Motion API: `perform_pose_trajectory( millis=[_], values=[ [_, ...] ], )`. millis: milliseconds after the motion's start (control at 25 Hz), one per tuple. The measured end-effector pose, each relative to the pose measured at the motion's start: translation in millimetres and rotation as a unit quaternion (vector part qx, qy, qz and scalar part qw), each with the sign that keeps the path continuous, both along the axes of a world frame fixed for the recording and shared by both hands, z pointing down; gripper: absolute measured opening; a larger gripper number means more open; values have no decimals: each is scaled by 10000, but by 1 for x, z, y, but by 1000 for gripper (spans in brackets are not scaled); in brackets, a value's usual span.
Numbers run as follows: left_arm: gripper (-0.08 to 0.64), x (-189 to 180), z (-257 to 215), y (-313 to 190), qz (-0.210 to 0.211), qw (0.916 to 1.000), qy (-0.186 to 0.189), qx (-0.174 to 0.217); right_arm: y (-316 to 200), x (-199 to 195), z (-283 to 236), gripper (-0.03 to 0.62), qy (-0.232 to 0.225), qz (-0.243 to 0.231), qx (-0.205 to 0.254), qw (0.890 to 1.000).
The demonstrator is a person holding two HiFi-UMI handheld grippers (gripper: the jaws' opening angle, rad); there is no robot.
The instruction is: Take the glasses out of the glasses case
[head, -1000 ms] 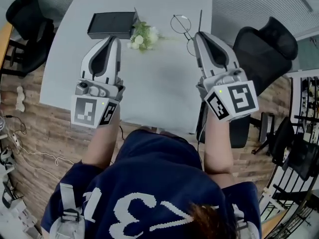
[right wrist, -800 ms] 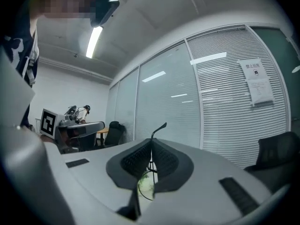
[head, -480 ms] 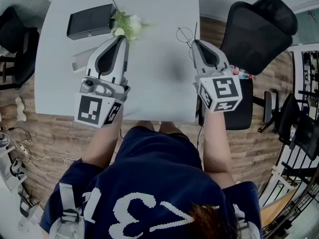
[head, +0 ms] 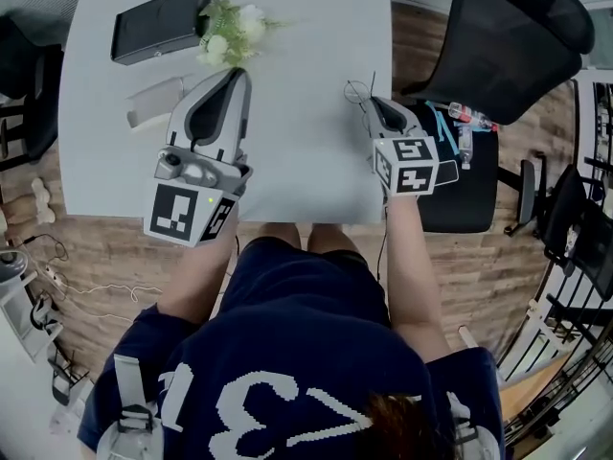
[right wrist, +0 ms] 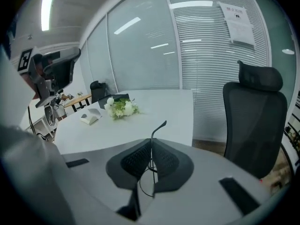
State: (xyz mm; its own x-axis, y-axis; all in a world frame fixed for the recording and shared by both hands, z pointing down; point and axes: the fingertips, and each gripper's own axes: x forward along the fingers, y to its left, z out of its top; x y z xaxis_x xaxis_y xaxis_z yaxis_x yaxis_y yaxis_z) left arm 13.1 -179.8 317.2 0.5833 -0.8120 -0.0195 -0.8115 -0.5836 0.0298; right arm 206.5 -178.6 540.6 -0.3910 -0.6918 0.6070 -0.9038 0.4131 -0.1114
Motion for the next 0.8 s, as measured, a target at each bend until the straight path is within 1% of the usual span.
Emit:
perform_pose_trajectory(
  millis=[200, 400, 440, 480, 560, 600, 680, 800],
  values=[
    [18, 3, 7, -1, 14, 10000, -27, -74, 13, 1, 39, 29, 117, 27, -480, 9988],
    [17, 0, 10, -2, -3, 9999, -39, -100, 20, -5, 65, 38, 392, -98, -836, 9957],
    [17, 0, 9, -2, -7, 9999, -41, -95, 21, -6, 66, 92, 367, -118, -872, 9954],
    [18, 0, 8, -2, -12, 10000, -42, -86, 21, -6, 64, 121, 313, -125, -878, 9956],
    [17, -1, 5, -2, -22, 10000, -36, -54, 17, -5, 51, 107, 199, -69, -719, 9972],
    [17, -1, 3, -3, -25, 10000, -27, -27, 12, -3, 40, 75, 155, -10, -545, 9984],
    [17, -1, -3, -5, -22, 10000, -1, 54, 0, 3, 8, 40, 31, 128, -82, 9999],
    [17, 2, -18, -7, -2, 9997, 48, 238, -18, 12, -56, 28, -286, 305, 725, 9965]
  ],
)
